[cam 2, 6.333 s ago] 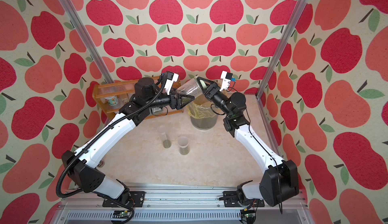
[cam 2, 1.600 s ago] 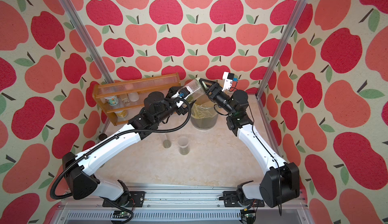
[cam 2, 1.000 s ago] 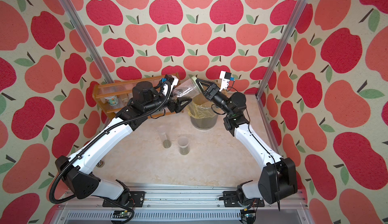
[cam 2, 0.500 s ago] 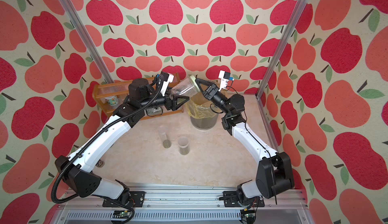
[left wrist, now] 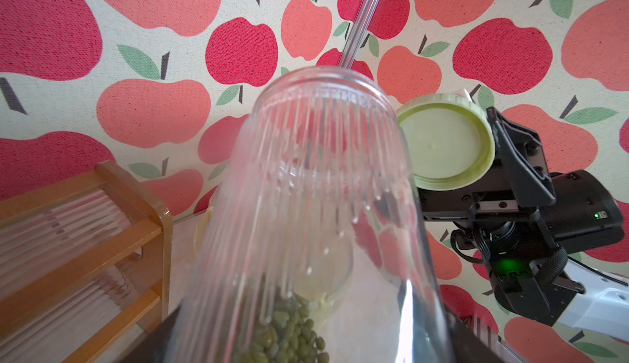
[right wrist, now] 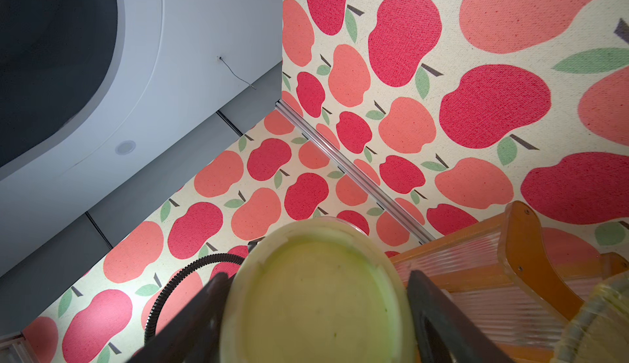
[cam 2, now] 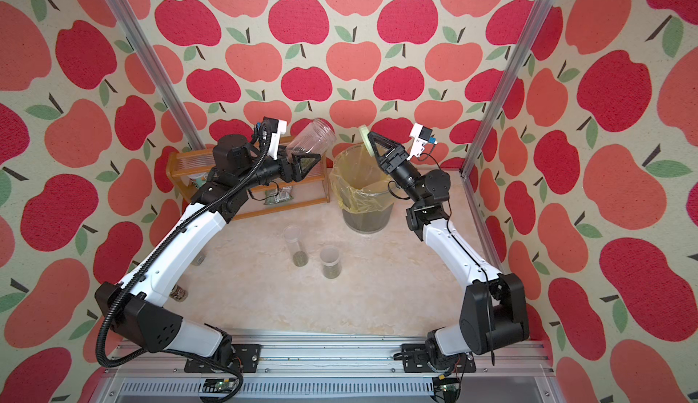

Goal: Empty moldy mung beans from jars
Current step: Unscrew the lid from the jar, then place the lid at the center of the board.

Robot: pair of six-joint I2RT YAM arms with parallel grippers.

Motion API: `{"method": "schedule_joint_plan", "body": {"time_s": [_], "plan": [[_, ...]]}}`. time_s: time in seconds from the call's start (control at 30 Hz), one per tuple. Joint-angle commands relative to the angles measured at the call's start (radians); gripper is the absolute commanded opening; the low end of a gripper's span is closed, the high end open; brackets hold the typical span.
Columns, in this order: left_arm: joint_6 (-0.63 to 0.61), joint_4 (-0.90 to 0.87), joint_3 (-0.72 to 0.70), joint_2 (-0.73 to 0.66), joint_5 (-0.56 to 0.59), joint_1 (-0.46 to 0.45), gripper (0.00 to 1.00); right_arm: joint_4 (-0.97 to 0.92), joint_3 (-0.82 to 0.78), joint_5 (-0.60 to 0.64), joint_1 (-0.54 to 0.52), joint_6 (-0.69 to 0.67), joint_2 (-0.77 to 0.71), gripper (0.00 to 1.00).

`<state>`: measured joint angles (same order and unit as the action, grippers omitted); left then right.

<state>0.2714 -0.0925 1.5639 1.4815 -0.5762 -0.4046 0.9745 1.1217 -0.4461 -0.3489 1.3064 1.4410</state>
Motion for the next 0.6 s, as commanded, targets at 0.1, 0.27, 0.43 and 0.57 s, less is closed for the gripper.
{"method": "schedule_joint_plan", "body": {"time_s": [0.1, 0.27, 0.43, 0.57], "plan": [[-0.045, 0.096, 0.022, 0.002, 0.010, 0.002, 0.36, -0.151, -0.159, 0.021, 0.075, -0.147, -0.177, 0.54], [-0.120, 0.071, 0.018, -0.003, 0.052, -0.025, 0.37, -0.539, -0.351, 0.151, 0.170, -0.381, -0.450, 0.54], [-0.195, 0.041, 0.039, 0.009, 0.072, -0.066, 0.37, -0.840, -0.391, 0.298, 0.215, -0.565, -0.640, 0.54], [-0.218, 0.042, 0.037, 0.009, 0.081, -0.087, 0.37, -0.896, -0.448, 0.379, 0.235, -0.605, -0.674, 0.54]]}}
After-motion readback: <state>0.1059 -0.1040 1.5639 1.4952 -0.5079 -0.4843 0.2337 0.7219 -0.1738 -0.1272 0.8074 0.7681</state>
